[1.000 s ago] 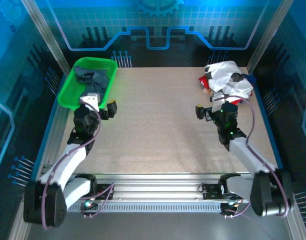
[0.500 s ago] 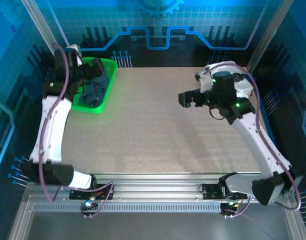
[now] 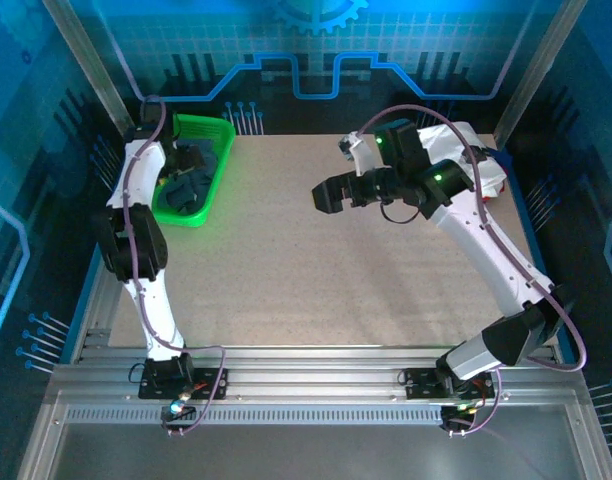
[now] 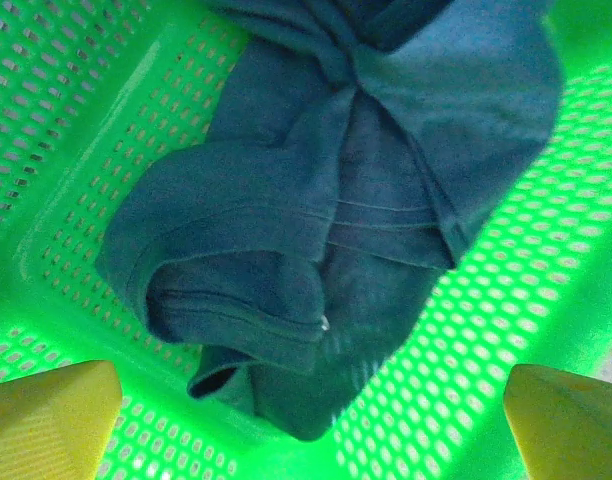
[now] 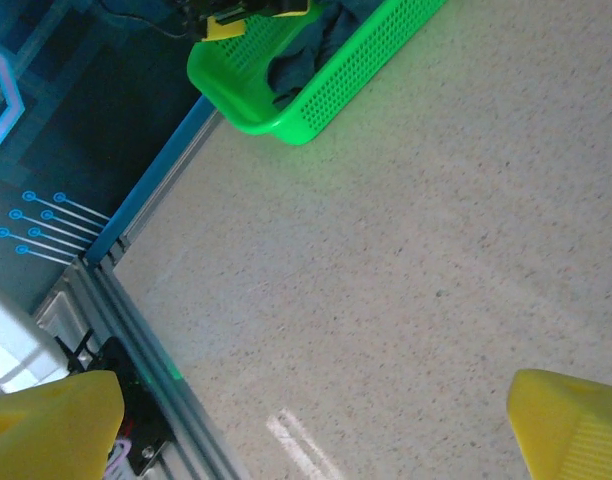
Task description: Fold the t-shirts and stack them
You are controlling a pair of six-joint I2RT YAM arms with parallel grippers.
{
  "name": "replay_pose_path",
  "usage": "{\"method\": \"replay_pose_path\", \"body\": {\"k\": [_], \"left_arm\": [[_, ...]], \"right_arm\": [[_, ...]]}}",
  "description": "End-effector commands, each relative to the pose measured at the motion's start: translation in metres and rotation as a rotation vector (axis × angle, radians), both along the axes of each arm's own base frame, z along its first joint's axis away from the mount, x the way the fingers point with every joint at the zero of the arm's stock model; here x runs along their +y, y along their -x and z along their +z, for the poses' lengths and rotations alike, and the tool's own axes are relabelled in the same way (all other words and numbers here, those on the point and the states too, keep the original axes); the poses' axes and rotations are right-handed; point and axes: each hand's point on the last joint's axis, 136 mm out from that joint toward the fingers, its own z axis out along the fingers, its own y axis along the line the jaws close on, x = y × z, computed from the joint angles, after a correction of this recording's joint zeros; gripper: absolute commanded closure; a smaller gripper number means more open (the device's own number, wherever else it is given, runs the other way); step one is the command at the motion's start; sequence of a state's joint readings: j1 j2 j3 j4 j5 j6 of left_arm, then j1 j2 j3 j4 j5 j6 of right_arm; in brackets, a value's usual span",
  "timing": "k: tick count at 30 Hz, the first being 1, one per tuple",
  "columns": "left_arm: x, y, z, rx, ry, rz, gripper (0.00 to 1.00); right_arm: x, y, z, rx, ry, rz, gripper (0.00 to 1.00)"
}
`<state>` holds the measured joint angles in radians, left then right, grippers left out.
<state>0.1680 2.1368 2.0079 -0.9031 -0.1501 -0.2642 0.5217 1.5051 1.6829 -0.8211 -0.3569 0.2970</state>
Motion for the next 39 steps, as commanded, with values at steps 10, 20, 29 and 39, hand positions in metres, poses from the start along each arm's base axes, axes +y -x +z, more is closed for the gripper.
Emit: {"method": "replay_pose_path", "body": {"k": [10, 20, 29, 39], "left_arm": [[0.016, -0.034, -0.069, 0.005, 0.045, 0.055, 0.01], [0.015, -0.041, -0.11, 0.073, 0.147, 0.06, 0.17], [0.004, -0.038, -0.114, 0.061, 0.372, 0.07, 0.91], [-0.011, -0.06, 0.063, -0.342, 0.389, -0.047, 1.0]], "right_arm": [[0.001, 0.026, -0.006, 0.114, -0.029, -0.001, 0.0], [-0.006, 0.034, 0.007, 0.075, -0.029, -0.036, 0.0], [-0.009, 0.027, 0.008, 0.044, -0.021, -0.065, 0.0], [-0.023, 0.001, -0.021, 0.068, 0.018, -0.142, 0.0]]}}
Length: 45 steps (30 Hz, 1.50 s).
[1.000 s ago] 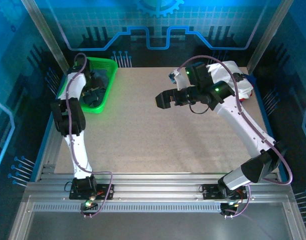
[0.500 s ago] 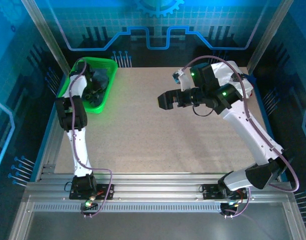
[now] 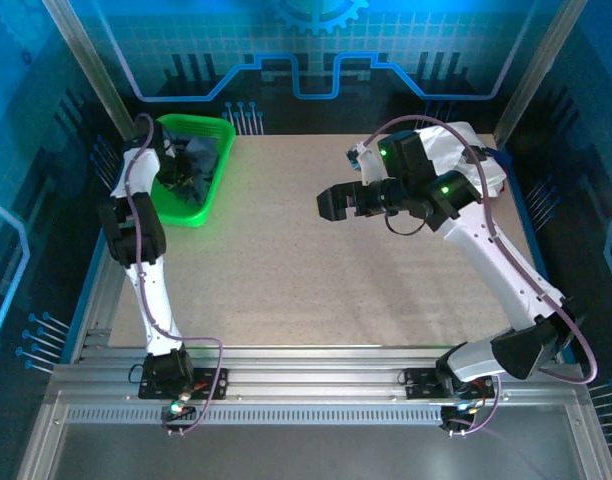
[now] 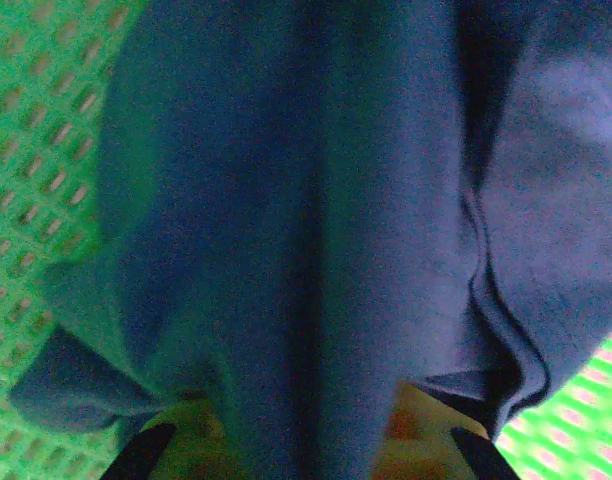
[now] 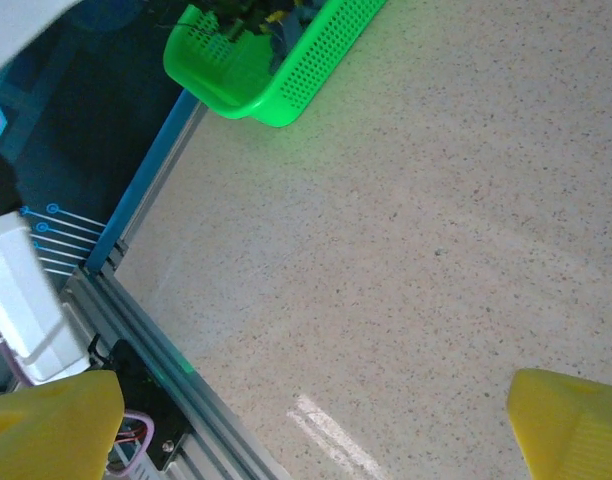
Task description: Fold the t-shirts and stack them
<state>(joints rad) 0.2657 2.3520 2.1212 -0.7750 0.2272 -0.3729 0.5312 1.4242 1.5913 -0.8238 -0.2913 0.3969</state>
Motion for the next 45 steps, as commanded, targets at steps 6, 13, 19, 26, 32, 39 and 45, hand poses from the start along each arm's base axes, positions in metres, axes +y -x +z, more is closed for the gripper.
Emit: {"method": "replay_pose_path", "body": {"k": [6, 13, 19, 26, 32, 39, 45], "left_arm": [[-0.035, 0.004, 0.248, -0.516, 0.006, -0.061, 1.0], [-0.112, 0.039, 0.386, -0.808, 0.058, -0.217, 1.0], [-0.21, 0.071, 0.445, -0.968, 0.198, -0.426, 1.0], [-0.327, 0.093, 0.39, -0.848, 0.283, -0.642, 1.0], [-0.355, 0.107, 0.205, -0.511, 0.384, -0.518, 0.35], [-0.309, 0.16, 0.11, -0.266, 0.261, -0.354, 0.01], [-0.298, 0.196, 0.103, -0.174, 0.25, -0.358, 0.01]], "right_arm": [[-0.025, -0.029, -0.034, 0.044, -0.021, -0.118, 0.0], [-0.04, -0.043, -0.043, 0.056, -0.049, -0.152, 0.0], [-0.076, -0.056, -0.031, 0.016, -0.08, -0.245, 0.0], [-0.135, -0.057, -0.028, -0.015, -0.089, -0.4, 0.0], [-0.167, -0.038, -0.06, 0.059, -0.05, -0.471, 0.0], [-0.155, -0.021, -0.098, 0.15, 0.033, -0.375, 0.0], [-0.115, -0.017, -0.118, 0.129, 0.236, -0.17, 0.0]]}}
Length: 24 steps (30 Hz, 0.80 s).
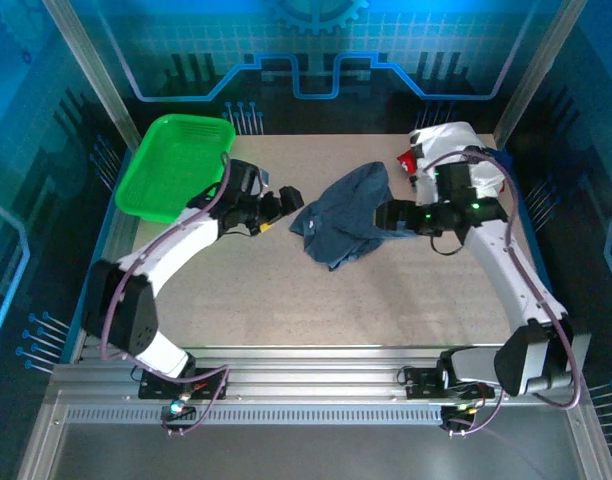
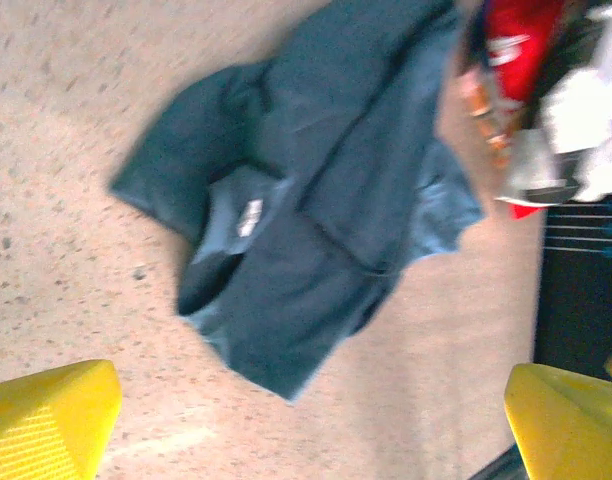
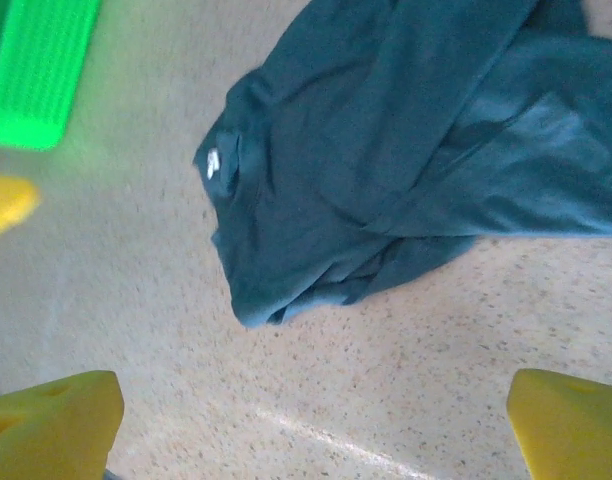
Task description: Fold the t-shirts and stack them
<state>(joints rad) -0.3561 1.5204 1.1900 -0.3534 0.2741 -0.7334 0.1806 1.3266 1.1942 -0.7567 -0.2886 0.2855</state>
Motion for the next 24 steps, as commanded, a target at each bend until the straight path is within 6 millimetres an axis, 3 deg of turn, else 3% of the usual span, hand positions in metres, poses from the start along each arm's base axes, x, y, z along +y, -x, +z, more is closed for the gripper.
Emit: {"method": "replay_pose_path", "body": {"k": [1, 5, 9, 12, 15, 24], "left_arm": [[0.008, 0.021, -0.005, 0.054, -0.01, 0.02, 0.01], [0.015, 0.033, -0.045, 0.166, -0.006, 0.082, 0.02], [0.01, 0.018, -0.075, 0.225, -0.002, 0.117, 0.11], [0.001, 0.001, -0.085, 0.235, 0.012, 0.123, 0.13], [-0.008, -0.014, -0.092, 0.23, 0.01, 0.11, 0.16], [-0.016, -0.043, -0.124, 0.282, -0.003, 0.152, 0.3]], "right_arm": [[0.022, 0.006, -0.008, -0.012, 0.126, 0.162, 0.0], [0.06, 0.015, -0.031, -0.011, 0.235, 0.351, 0.05], [0.088, 0.012, -0.057, 0.026, 0.244, 0.411, 0.11], [0.07, -0.013, -0.077, 0.069, 0.341, 0.284, 0.14], [0.059, -0.034, -0.085, 0.133, 0.272, 0.167, 0.18], [0.068, -0.07, -0.118, 0.249, 0.187, 0.07, 0.21]]}}
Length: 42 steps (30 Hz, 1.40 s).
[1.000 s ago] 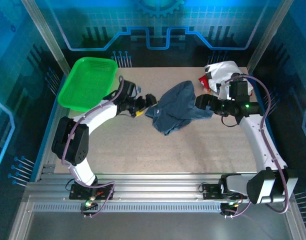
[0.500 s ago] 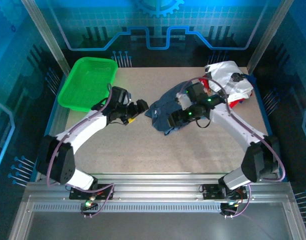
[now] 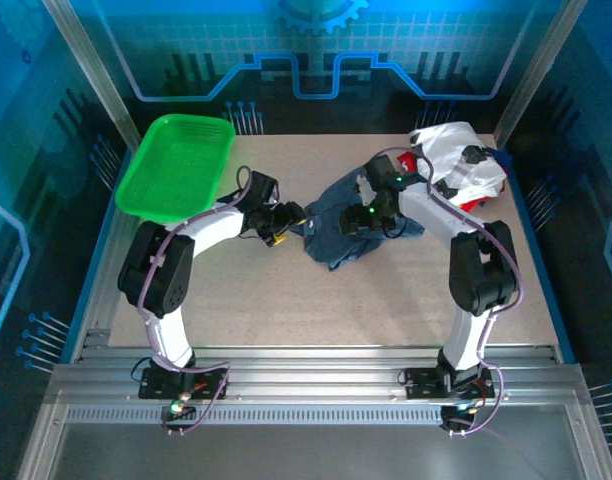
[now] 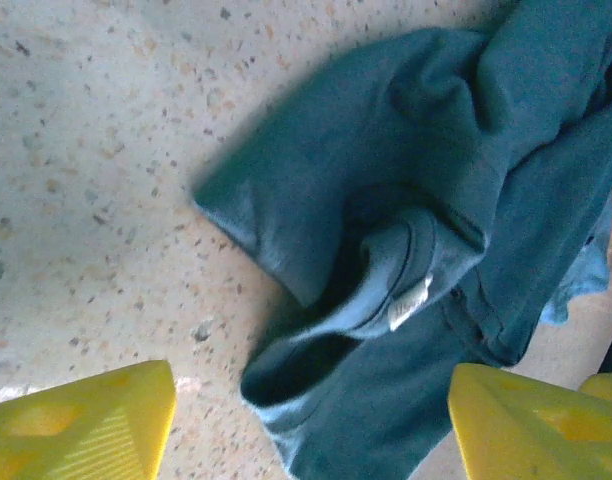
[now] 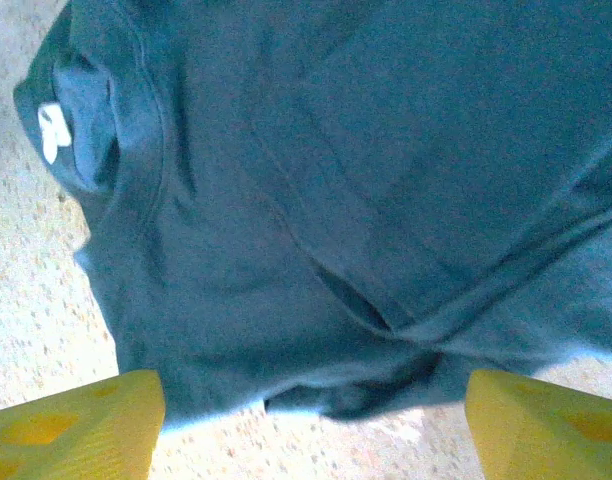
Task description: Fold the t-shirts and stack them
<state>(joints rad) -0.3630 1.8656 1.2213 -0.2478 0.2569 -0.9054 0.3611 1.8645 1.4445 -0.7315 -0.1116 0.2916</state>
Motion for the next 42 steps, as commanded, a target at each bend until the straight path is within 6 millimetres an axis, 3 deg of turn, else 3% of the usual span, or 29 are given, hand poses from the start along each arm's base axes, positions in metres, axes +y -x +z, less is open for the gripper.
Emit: {"method": "replay_pose_path", "body": {"k": [1, 10, 13, 17, 20, 23, 25, 37, 42], "left_arm": [[-0.006, -0.013, -0.008, 0.01, -0.001, 0.023, 0.32], [-0.011, -0.03, -0.039, 0.07, -0.05, 0.046, 0.44], [-0.014, -0.032, -0.049, 0.094, -0.072, 0.053, 0.55], [-0.017, -0.034, -0.058, 0.114, -0.087, 0.056, 0.68], [-0.014, -0.034, -0.063, 0.121, -0.111, 0.05, 0.86], [-0.011, -0.037, -0.049, 0.079, -0.129, 0.041, 1.0], [-0.006, -0.042, -0.032, 0.028, -0.147, 0.039, 1.0], [0.02, -0.064, 0.066, -0.225, -0.182, 0.041, 1.0], [0.048, -0.069, 0.117, -0.338, -0.194, 0.077, 1.0]], "right_arm": [[0.01, -0.011, -0.009, 0.038, -0.027, -0.033, 0.21], [0.002, -0.023, -0.039, 0.09, 0.056, -0.087, 0.28], [0.004, -0.027, -0.049, 0.106, 0.058, -0.112, 0.33], [-0.001, -0.034, -0.056, 0.106, 0.084, -0.157, 0.51], [-0.004, -0.04, -0.053, 0.098, 0.074, -0.182, 0.72], [-0.005, -0.045, -0.031, 0.037, 0.042, -0.189, 0.89], [-0.006, -0.049, -0.011, -0.016, 0.018, -0.189, 1.0], [-0.025, -0.044, 0.111, -0.233, -0.163, -0.194, 1.0], [-0.045, -0.043, 0.18, -0.379, -0.263, -0.213, 1.0]]}}
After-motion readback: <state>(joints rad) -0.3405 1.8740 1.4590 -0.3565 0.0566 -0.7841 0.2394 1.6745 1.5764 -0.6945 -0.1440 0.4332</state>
